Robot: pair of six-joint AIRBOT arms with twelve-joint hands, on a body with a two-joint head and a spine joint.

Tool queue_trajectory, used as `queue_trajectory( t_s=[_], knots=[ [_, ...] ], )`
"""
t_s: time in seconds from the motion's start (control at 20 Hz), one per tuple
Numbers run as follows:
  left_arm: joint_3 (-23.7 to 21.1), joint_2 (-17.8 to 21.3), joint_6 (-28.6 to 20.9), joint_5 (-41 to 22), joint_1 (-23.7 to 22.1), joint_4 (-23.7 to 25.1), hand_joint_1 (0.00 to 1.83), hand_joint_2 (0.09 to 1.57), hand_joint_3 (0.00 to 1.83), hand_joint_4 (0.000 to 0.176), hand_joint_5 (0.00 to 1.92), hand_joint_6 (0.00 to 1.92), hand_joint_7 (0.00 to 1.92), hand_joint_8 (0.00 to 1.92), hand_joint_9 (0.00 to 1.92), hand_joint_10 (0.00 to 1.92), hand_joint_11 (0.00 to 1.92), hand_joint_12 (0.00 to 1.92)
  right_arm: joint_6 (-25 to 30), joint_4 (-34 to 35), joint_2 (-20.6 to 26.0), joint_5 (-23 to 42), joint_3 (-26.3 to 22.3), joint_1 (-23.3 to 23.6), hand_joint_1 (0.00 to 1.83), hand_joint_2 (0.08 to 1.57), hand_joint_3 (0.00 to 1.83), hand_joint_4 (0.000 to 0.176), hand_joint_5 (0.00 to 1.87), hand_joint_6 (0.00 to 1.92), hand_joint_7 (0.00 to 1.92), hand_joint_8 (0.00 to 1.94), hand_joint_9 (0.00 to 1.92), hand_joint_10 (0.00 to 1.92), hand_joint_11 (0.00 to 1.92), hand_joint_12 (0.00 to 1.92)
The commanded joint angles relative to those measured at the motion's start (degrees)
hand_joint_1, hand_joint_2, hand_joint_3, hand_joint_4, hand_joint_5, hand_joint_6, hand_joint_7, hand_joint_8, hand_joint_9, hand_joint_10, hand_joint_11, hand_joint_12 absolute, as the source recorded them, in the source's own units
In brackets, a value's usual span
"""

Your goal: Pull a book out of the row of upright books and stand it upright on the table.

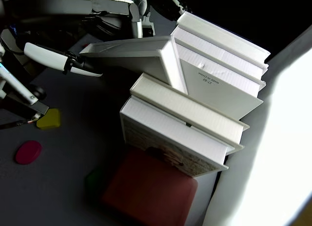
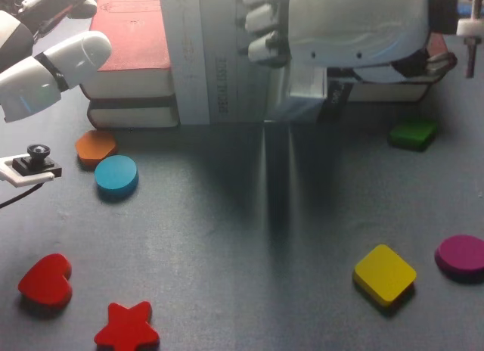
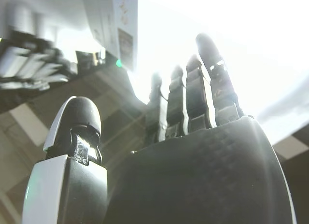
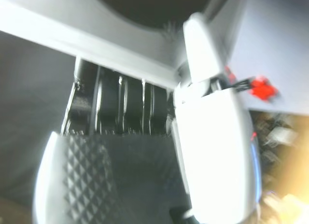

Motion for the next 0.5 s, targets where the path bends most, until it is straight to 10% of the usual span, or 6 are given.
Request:
queue_trajectory(
  t_s=[0.0,0.3,0.45],
  knots=[
    [0.52,-0.29,-0.72,-6.98,-0.30,-1.03,0.25,1.33,0.00,0.061,0.24,0.00,0.17,0.00,0.15,0.00,0.00,1.01,1.61,0.97,-0.03,-1.04,0.00,1.56,1.35,1.19,0.00,0.000,0.86,1.01,0.84,1.34,0.67,1.57,0.43,1.92],
    [0.57,-0.41,-0.75,-7.36,-0.30,-1.03,0.25,1.32,0.00,0.077,0.18,0.00,0.09,0.00,0.05,0.00,0.00,0.67,2.36,-0.75,2.84,4.97,-3.68,4.53,1.23,1.18,0.00,0.000,1.00,0.89,0.73,1.53,0.48,1.70,0.37,1.92],
    [0.70,-0.57,-0.75,-7.37,-0.30,-1.04,0.31,1.34,0.00,0.053,0.19,0.00,0.11,0.00,0.09,0.01,0.00,0.84,4.30,-0.81,4.15,9.06,-4.59,5.80,1.18,1.22,0.01,0.000,0.89,1.09,0.67,1.58,0.35,1.80,0.27,1.92]
  ],
)
